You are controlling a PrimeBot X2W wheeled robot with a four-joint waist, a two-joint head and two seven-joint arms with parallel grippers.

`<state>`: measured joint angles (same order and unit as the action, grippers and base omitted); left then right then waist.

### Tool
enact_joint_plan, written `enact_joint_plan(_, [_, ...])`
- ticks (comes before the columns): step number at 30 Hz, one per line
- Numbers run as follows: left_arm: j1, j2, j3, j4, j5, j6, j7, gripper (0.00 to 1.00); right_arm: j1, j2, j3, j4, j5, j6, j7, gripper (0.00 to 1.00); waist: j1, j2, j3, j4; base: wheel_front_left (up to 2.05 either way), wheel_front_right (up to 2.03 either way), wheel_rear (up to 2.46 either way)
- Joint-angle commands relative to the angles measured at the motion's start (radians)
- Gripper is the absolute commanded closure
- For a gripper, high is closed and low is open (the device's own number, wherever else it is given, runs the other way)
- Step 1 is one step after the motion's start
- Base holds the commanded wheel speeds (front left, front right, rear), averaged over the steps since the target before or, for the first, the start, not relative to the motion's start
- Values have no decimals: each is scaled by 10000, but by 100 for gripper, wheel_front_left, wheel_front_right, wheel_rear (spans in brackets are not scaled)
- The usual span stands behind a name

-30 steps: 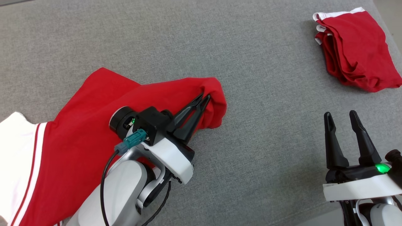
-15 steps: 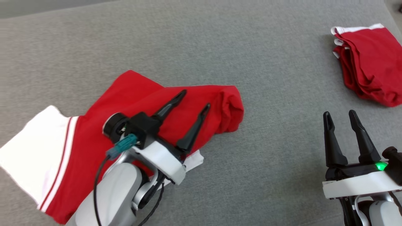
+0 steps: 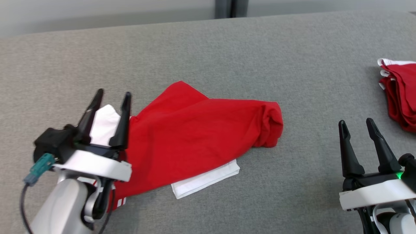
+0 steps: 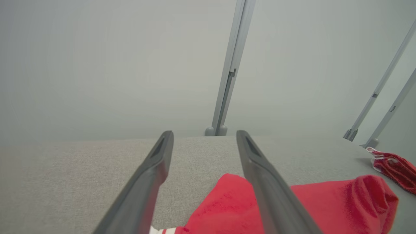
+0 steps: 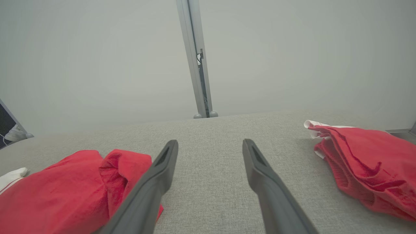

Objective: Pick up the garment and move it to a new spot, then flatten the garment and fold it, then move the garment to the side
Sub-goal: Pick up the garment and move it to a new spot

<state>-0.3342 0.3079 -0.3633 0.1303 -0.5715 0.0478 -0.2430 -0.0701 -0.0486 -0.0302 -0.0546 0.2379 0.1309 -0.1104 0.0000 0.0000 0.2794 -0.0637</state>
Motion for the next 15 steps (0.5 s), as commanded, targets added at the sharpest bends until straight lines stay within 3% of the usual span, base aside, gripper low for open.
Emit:
enact_joint_plan(1, [163,131,205,-56,-86,57,-58,0,150,-49,-70,-69,-61,-3,87,0,0,0,-223,236,0,0,0])
enact_joint_plan(8, [1250,609,1234,-321,-274,186,-196,0,380,-49,-41,-160,-313,-3,392,0,0,0,-694,569,0,0,0])
enact_joint_plan(15, [2615,689,1535,-978,-224,322,-213,0,612,-54,136,-18,-464,-3,664,0,0,0,-1250,640,0,0,0])
